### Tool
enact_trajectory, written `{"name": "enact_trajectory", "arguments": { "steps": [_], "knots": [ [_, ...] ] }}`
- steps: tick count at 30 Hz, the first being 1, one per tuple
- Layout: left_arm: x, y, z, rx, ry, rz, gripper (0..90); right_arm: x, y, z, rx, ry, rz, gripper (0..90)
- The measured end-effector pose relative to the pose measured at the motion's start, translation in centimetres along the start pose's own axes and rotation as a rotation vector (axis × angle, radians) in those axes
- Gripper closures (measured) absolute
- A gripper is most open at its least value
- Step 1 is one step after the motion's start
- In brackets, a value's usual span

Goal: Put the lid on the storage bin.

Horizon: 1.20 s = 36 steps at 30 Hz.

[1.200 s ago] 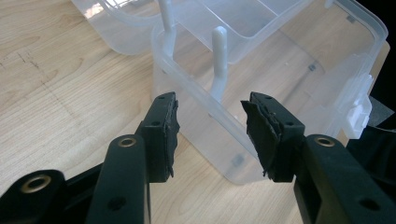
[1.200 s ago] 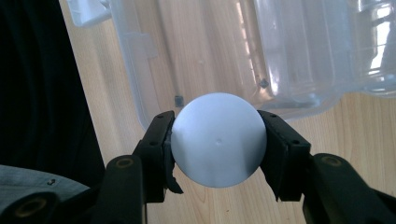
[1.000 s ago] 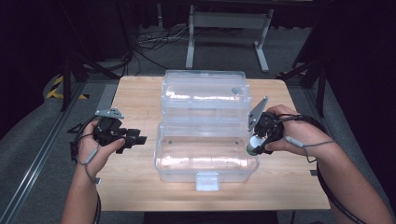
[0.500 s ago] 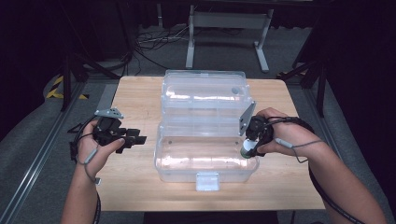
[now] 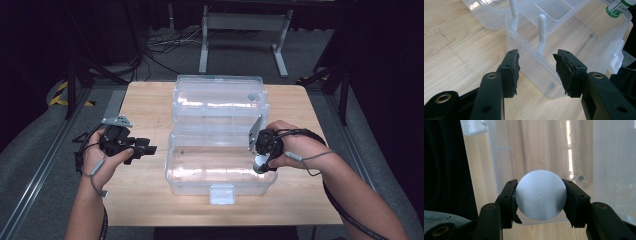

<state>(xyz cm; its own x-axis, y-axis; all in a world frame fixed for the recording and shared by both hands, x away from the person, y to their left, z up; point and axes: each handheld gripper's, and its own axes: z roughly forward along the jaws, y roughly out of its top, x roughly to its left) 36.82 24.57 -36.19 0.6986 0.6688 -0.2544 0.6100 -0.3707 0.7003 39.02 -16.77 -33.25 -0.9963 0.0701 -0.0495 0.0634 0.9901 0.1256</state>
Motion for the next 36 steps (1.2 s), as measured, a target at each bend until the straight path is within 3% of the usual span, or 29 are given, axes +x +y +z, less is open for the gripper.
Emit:
{"name": "enact_trajectory", "arguments": {
  "steps": [36],
  "knots": [
    [0.1,-0.1,0.2,0.01,-0.005,-0.008,53.5,-0.9,0.6,5.1,0.09,0.068,-0.023,50.4]
  ]
}}
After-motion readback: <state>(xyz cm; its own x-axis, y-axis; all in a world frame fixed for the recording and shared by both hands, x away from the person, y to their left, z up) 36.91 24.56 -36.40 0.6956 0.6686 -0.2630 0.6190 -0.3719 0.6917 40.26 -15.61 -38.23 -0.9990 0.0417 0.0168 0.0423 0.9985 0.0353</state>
